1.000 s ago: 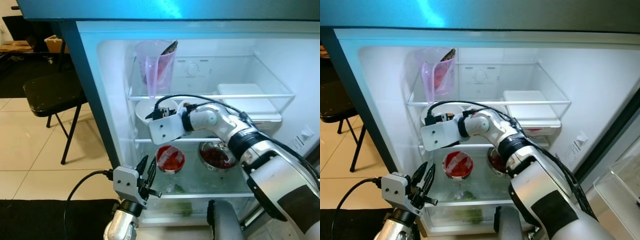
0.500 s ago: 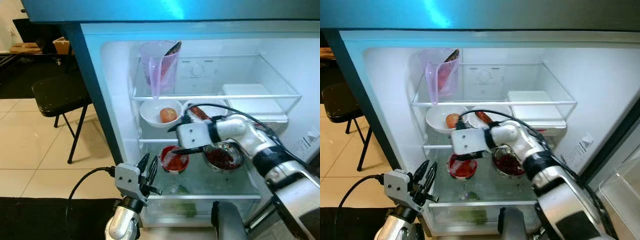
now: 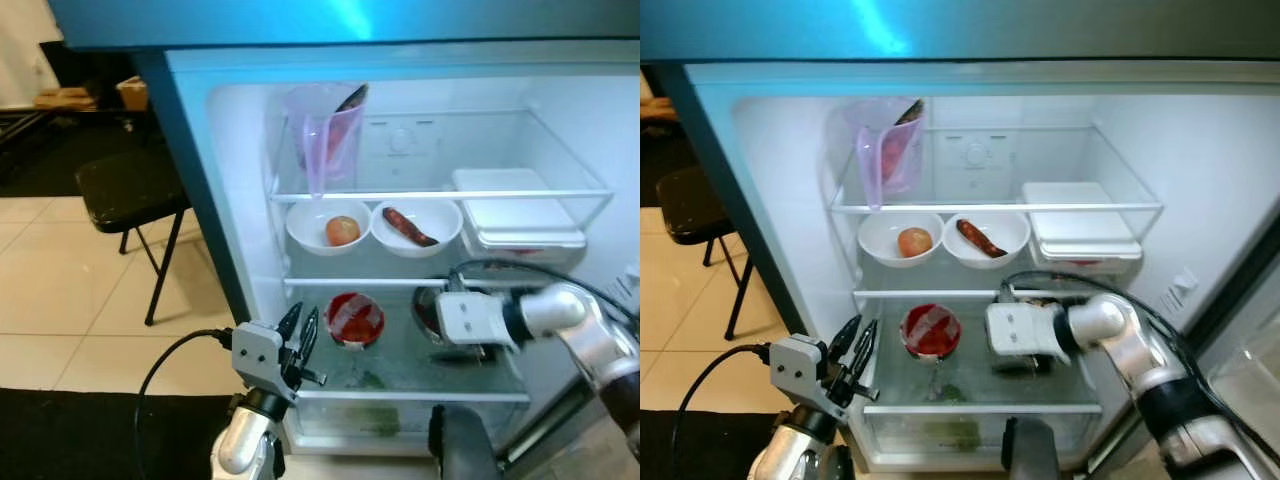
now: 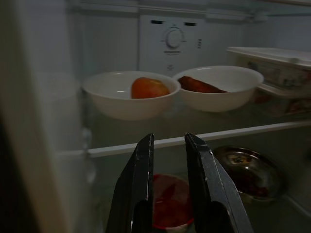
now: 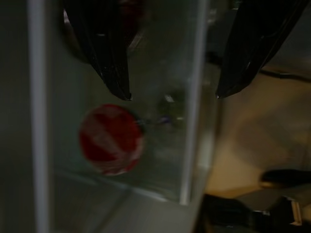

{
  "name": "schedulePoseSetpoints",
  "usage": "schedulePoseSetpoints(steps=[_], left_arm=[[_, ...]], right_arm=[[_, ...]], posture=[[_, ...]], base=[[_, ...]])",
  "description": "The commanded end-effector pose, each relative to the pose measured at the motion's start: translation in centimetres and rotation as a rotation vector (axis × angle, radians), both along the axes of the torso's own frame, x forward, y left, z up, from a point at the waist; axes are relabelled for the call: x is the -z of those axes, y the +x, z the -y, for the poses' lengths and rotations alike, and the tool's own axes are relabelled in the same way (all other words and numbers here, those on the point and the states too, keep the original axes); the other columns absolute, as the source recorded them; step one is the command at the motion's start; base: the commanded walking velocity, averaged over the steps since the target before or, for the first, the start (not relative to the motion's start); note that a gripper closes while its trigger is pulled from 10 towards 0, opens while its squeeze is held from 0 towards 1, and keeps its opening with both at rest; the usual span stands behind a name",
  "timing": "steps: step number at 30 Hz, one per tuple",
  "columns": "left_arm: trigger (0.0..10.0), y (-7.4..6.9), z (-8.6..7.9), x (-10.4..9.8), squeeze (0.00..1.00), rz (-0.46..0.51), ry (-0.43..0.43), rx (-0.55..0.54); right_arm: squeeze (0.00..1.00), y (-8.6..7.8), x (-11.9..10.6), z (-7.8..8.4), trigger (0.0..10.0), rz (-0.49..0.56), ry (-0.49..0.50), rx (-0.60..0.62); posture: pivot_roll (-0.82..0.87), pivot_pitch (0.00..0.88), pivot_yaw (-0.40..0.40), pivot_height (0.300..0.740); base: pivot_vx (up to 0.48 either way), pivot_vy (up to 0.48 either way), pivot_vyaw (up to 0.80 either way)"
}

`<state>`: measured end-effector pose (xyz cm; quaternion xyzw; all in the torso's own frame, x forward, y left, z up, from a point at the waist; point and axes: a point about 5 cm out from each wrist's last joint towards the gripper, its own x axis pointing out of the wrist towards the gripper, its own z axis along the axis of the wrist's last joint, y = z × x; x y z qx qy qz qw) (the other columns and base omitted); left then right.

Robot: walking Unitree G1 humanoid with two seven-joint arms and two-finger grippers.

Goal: Restocking fridge

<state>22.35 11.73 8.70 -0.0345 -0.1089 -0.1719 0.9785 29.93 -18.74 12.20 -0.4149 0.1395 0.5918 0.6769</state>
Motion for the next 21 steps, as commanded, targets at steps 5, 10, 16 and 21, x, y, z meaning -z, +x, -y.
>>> schedulePoseSetpoints(steps=[5, 10, 16, 21], left_arm=[[10.0, 0.0, -0.5, 0.3, 0.0, -0.01, 0.018, 0.009], [10.0, 0.1, -0.5, 0.4, 0.0, -0.012, 0.024, 0.014], [10.0, 0.1, -0.5, 0.4, 0.0, -0.011, 0.025, 0.016], [10.0, 0.0, -0.5, 0.5, 0.0, -0.015, 0.025, 0.015]], right_arm=[[0.0, -1.8, 0.6, -1.0, 10.0, -0.06, 0.024, -0.028], [0.0, -3.3, 0.1, -3.0, 10.0, -0.1, 0.158, -0.05], [0.0, -4.5, 0.0, -5.4, 10.0, -0.145, 0.361, -0.007], [0.0, -4.4, 0.2, -6.9, 10.0, -0.21, 0.572, 0.135]], posture=[[0.01, 0.0, 0.012, 0.476], [0.0, 0.0, 0.016, 0.476], [0.0, 0.0, 0.007, 0.476], [0.0, 0.0, 0.007, 0.476]], base=[[0.0, 0.0, 0.0], [0.0, 0.0, 0.0], [0.0, 0.0, 0.0], [0.0, 0.0, 0.0]])
